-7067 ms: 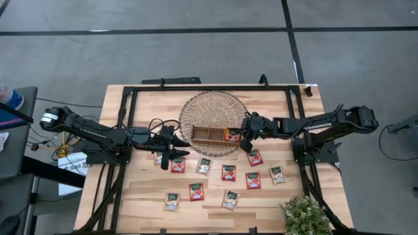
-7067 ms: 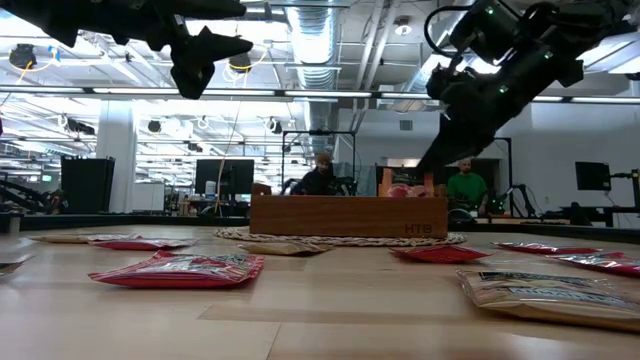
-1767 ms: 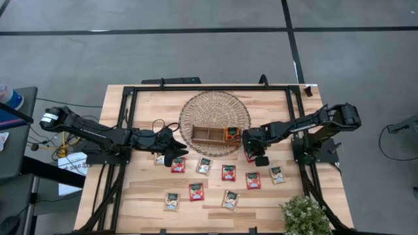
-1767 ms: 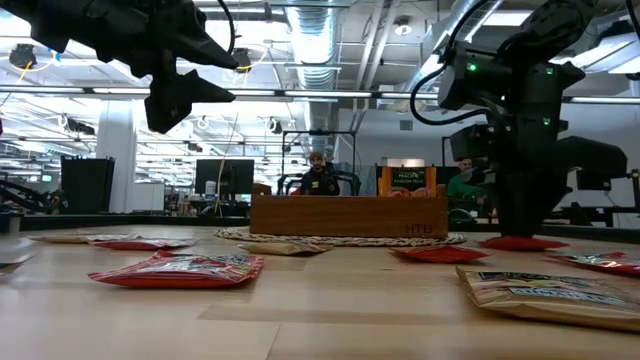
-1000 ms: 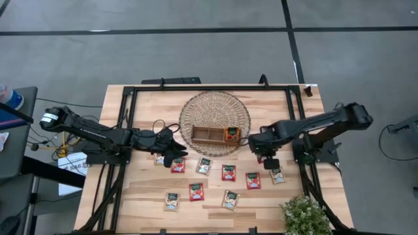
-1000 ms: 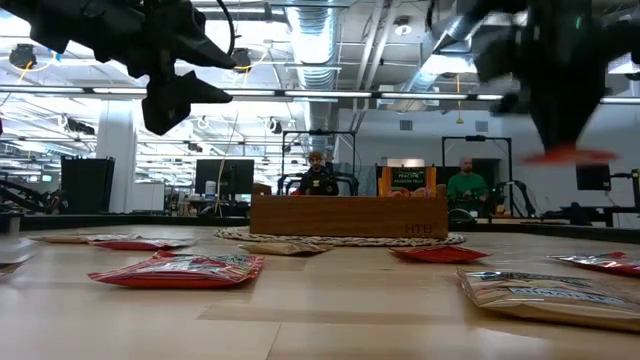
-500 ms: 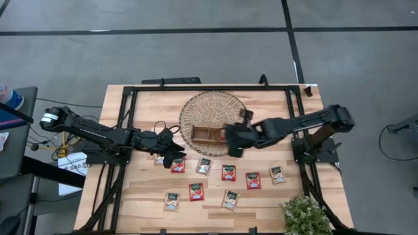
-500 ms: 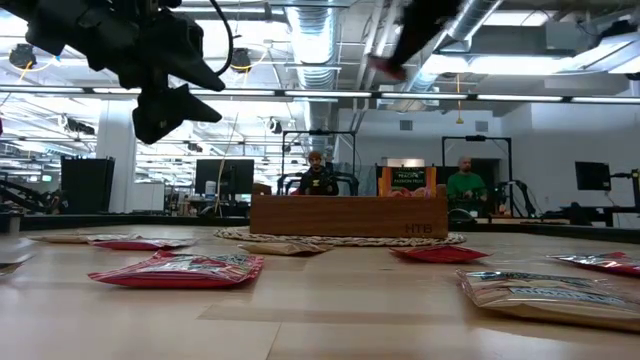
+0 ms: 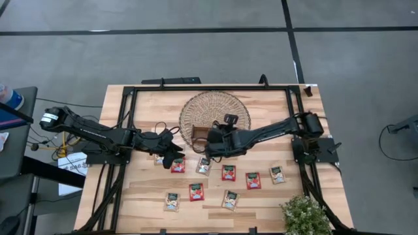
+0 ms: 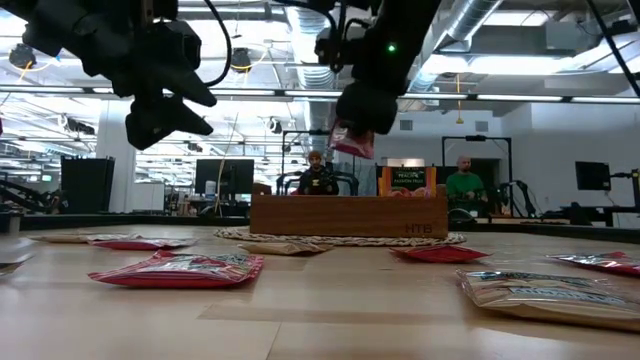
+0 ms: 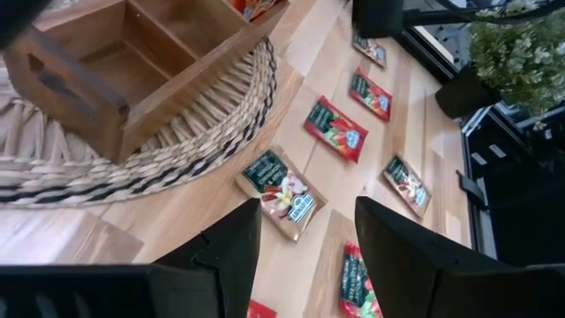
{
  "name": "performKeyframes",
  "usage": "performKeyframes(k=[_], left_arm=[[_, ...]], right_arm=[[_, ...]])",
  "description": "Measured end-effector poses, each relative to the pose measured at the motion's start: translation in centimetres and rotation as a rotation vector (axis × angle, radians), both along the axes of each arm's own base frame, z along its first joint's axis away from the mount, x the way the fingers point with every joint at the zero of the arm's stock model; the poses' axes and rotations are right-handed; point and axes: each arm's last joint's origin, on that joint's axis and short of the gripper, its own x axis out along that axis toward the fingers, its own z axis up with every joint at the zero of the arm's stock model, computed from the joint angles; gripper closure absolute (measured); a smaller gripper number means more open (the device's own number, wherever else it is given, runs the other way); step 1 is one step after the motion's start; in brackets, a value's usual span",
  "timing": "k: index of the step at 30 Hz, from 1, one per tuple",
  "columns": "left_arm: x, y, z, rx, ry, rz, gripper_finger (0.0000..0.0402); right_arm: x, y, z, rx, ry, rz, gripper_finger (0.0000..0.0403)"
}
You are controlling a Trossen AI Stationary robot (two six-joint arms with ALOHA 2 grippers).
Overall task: Pick & Place Tea
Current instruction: Put the red tea bag into the middle section of the wooden organizer
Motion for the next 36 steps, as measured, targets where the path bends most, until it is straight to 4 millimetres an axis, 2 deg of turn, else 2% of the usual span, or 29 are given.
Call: performKeyframes(k=[11,16,18,20,23,36], left_arm=[[0.0,0.0,0.0,0.042,-0.002,-0.023,0.0224],[0.0,0.0,0.0,0.063,-0.004,-0.034,0.0224],[0.0,0.0,0.0,0.063,-0.003,-0.034,0.0224],[0.0,0.0,0.0,0.063,-0.004,-0.034,0.0224],[0.0,0.0,0.0,0.064,0.003,-0.034,0.0224],[-0.1,0.0,-0.1,0.087,0.01,-0.046,0.0224]], right_arm=[[0.8,-1.1,-0.2,0.023,-0.052,-0.022,0.0403],[1.1,-1.3,-2.2,0.039,0.044,-0.006,0.0403],[1.8,-1.2,-2.6,0.014,0.03,-0.001,0.0403],[1.4,-1.2,-3.2,-0.004,0.089,-0.003,0.0403],[1.7,-1.3,-3.8,-0.003,0.082,-0.009,0.0403],[1.8,-1.2,-3.9,0.044,0.07,-0.005,0.0403]])
